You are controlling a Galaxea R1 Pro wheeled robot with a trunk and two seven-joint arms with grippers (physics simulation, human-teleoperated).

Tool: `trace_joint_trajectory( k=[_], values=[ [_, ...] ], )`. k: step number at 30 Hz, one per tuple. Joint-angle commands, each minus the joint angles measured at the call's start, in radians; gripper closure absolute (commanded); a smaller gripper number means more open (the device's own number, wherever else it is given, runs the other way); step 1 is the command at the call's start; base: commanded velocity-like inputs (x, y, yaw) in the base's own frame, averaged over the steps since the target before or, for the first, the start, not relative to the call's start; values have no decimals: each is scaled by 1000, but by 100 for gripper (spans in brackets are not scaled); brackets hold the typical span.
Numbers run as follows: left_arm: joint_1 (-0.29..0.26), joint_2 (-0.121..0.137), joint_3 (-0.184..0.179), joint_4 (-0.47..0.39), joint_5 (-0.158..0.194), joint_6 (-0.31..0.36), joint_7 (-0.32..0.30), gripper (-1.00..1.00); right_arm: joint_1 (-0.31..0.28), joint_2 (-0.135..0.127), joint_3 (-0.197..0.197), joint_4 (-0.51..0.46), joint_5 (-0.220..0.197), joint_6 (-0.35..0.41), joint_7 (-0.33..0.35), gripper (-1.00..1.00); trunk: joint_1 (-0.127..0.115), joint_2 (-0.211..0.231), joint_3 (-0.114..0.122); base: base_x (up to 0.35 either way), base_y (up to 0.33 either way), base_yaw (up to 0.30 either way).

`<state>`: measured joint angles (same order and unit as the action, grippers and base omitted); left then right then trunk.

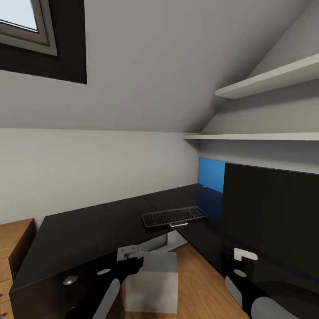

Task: In the bedroom, organize the workspace by keeping the computer under the desk, ensuring the monitor is on the desk, placing the keyboard on the desk next to the monitor, placing the mouse on the desk next to the keyboard, moving the folder from the swivel chair onto the desk next to the mouse, stacking the notebook on top of the folder with the pen on top of the notebook, and positioning the swivel chair next to the desk.

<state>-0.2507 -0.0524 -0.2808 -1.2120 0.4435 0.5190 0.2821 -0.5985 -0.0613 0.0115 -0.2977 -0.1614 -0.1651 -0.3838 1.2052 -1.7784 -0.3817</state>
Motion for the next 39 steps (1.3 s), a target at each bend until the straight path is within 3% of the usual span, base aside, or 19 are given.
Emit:
trace_joint_trajectory(
  k=[1,9,10,39],
  values=[
    [-1,0,-1,-1,11,3,9,-100,0,0,-1,4,-17,4,-1,-100,0,-1,-2,0,0,0],
    [-1,0,-1,-1,11,3,9,-100,0,0,-1,4,-17,4,-1,-100,0,-1,-2,0,0,0],
    [-1,0,-1,-1,11,3,9,-100,0,0,-1,4,-17,4,-2,100,0,-1,-2,0,0,0],
    [-1,0,-1,-1,11,2,10,-100,0,1,1,3,-16,2,-3,100,0,-1,-2,0,0,0]
  ],
)
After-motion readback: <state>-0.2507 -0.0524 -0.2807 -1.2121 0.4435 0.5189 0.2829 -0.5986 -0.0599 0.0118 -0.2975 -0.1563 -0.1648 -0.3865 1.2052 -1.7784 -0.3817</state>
